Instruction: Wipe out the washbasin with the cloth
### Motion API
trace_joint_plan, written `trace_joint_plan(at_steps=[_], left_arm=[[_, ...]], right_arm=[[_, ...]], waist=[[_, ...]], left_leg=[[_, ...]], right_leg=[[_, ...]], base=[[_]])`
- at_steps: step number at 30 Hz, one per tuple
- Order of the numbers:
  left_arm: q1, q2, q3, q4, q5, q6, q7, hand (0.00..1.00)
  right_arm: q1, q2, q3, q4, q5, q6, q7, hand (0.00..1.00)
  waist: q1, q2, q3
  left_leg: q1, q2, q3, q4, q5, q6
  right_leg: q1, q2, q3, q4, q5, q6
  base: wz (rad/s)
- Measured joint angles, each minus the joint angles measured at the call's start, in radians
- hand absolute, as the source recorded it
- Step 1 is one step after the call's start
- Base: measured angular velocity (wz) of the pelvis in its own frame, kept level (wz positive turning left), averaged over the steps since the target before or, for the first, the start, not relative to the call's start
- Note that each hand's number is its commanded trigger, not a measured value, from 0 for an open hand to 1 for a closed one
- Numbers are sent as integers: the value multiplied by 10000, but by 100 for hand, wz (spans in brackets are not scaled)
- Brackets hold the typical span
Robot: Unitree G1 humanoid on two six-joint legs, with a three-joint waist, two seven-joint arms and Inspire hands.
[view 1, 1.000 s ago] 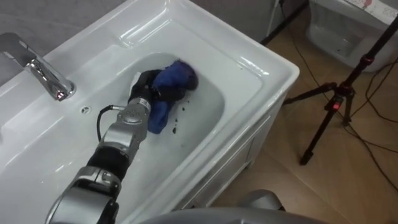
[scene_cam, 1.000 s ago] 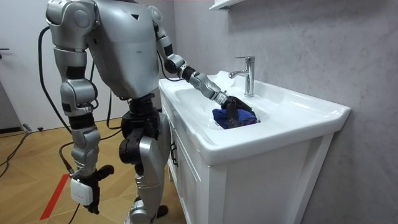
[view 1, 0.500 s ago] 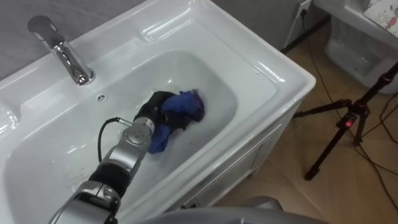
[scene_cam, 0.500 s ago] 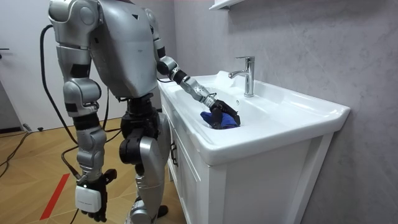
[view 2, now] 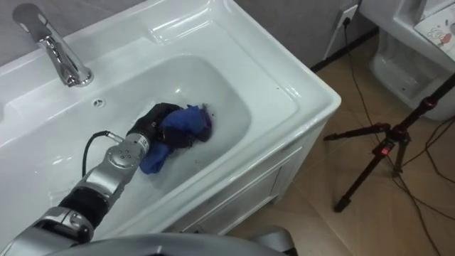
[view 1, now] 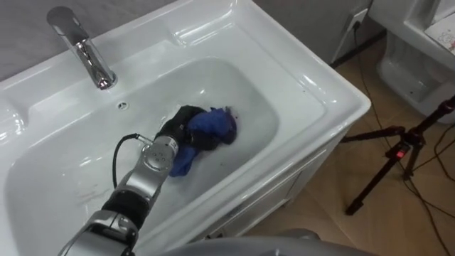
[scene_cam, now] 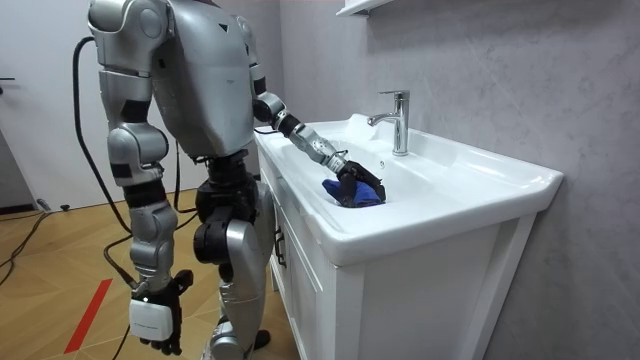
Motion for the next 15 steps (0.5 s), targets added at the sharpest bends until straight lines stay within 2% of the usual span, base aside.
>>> trace_joint_plan(at_steps=[5,11,13,15], left_arm=[[195,30,57,-26,1004,-24,176,100],[667,51,743,-15,2916,-21,770,100],[844,135,925,-16,3557,-14,1063,100],[1013,438,1034,-17,4623,20,1482,100]], right_arm=[[-10,-37,-31,-70,-156,-13,-143,0],[-401,-65,-235,269,-197,-4,-288,0],[-425,-68,-385,347,-189,-6,-325,0],[-559,-88,-396,334,-191,-2,-356,0]], waist=[[43,51,-33],[73,104,-27],[76,116,-31],[80,145,-43]], left_leg=[[104,4,-74,-12,0,-3],[166,6,-282,-44,9,-22],[171,8,-314,-59,16,-33],[165,20,-373,-95,39,-65]], right_leg=[[148,3,-59,18,3,-4],[320,-4,-238,-5,7,-16],[315,-4,-270,-13,-3,-33],[301,2,-327,-17,11,-67]], base=[[4],[8],[5],[0]])
